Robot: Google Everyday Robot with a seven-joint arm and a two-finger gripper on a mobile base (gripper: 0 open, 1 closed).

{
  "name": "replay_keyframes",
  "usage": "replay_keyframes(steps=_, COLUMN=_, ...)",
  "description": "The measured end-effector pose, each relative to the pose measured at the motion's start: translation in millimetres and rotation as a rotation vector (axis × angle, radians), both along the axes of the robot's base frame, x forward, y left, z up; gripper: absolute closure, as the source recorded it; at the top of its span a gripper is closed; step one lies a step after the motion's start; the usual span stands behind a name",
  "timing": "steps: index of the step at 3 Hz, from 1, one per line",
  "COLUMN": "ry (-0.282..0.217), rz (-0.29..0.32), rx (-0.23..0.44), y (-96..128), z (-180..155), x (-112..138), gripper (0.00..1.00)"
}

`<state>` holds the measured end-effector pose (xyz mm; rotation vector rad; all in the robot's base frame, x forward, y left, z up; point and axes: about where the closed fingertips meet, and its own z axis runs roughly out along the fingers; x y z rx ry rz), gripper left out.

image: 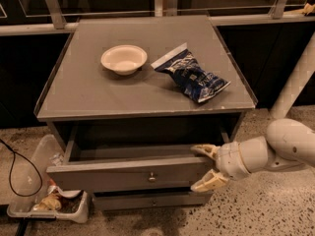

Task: Open top drawer

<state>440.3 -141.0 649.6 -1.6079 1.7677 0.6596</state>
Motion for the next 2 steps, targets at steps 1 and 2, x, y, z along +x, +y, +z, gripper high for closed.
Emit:
replay_keyframes(steps=1, ry=0.000, rz=0.000, rx=0.000, y=1.4, z=3.3, x=2.0, gripper=0.61)
replay_keyframes(steps=2, ry=0.000, rz=0.000, rx=0.000, y=2.9, z=6.7, x=4.2, gripper=0.85)
